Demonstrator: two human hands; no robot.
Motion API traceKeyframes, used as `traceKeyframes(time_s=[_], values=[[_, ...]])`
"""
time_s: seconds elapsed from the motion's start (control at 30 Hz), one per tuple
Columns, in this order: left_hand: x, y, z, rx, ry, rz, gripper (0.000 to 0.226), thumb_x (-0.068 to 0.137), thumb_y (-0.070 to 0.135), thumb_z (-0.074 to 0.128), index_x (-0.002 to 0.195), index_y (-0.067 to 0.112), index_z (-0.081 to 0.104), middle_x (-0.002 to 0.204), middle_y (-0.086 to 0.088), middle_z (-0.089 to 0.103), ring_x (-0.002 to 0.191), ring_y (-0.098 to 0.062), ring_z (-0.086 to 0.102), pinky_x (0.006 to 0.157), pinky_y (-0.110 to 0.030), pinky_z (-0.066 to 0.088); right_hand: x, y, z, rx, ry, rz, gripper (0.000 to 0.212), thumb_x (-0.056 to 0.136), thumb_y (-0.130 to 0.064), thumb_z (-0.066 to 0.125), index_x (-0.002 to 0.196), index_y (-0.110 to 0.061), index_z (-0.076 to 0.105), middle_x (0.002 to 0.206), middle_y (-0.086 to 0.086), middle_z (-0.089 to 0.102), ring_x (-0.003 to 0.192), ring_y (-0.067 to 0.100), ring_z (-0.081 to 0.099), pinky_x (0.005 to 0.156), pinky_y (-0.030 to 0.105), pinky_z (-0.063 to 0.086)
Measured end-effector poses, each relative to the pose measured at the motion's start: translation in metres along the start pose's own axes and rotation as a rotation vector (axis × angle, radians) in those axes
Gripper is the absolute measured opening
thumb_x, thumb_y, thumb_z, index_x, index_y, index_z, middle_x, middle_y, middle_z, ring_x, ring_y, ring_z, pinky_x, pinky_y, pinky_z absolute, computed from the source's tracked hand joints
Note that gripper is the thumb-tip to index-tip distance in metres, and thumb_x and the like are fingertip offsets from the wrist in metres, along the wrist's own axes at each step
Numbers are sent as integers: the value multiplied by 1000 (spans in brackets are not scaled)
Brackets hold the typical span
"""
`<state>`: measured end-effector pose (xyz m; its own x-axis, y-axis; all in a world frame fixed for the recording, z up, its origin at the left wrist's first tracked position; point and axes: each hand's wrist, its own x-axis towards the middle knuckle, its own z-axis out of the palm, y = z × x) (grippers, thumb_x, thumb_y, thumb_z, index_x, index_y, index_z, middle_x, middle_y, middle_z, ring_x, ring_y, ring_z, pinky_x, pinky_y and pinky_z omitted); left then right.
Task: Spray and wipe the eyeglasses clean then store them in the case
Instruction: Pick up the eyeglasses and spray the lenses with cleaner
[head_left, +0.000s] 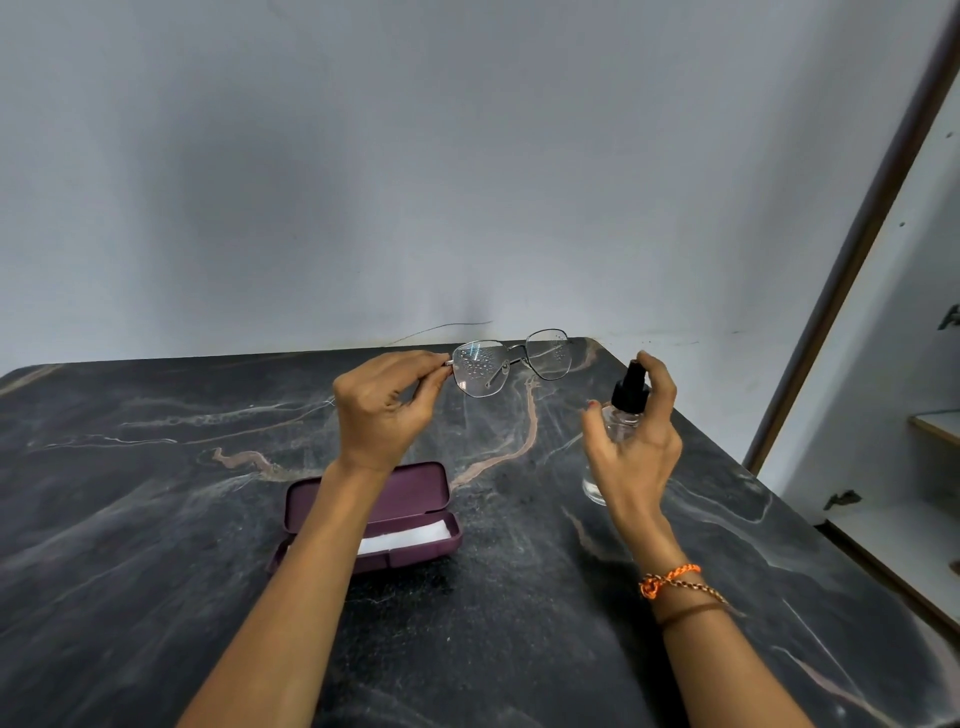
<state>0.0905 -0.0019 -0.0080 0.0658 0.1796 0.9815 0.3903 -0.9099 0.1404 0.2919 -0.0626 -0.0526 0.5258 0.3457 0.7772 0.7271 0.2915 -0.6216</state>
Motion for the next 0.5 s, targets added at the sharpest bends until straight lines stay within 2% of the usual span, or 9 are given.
traceKeyframes(time_s=[0.13, 0.23, 0.33, 0.4, 0.47, 0.5], values=[[1, 0, -3, 3, 12, -21, 7, 63, -9, 74, 69, -9, 71, 66, -19, 70, 68, -14, 62, 66, -13, 50, -5, 10, 2, -87, -44, 41, 64, 75, -13, 64, 127, -34, 32, 72, -4, 55, 58, 21, 54, 59, 23, 35], [2, 0, -4, 4, 20, -33, 7, 63, -9, 74, 70, -10, 71, 67, -19, 70, 69, -15, 63, 68, -12, 49, -10, 14, 4, -51, -66, 40, 69, 75, -13, 67, 133, -24, 31, 71, -3, 55, 55, 21, 54, 54, 23, 36], [2, 0, -6, 4, 22, -31, 8, 63, -9, 75, 70, -9, 71, 67, -19, 71, 69, -14, 63, 68, -12, 49, -11, 20, 5, 17, -61, 79, 76, 74, -13, 69, 136, -20, 26, 66, -4, 53, 54, 7, 52, 53, 10, 35], [3, 0, -7, 3, 19, -28, 9, 63, -8, 75, 71, -9, 71, 67, -19, 71, 69, -14, 63, 69, -11, 49, -12, 22, 6, 41, -64, 77, 76, 73, -13, 70, 134, -19, 25, 69, -4, 54, 55, 4, 52, 54, 6, 36], [3, 0, -8, 2, 15, -30, 9, 63, -9, 75, 71, -10, 71, 67, -19, 70, 70, -14, 63, 70, -11, 49, -13, 21, 6, 75, -99, 78, 71, 73, -12, 70, 129, -20, 27, 76, 2, 58, 62, 8, 55, 60, 9, 38], [3, 0, -8, 3, 13, -32, 10, 63, -9, 75, 71, -10, 71, 67, -19, 70, 70, -15, 63, 69, -11, 50, -14, 20, 7, 93, -116, 91, 68, 73, -13, 70, 125, -22, 27, 81, 6, 60, 68, 15, 58, 65, 17, 41]])
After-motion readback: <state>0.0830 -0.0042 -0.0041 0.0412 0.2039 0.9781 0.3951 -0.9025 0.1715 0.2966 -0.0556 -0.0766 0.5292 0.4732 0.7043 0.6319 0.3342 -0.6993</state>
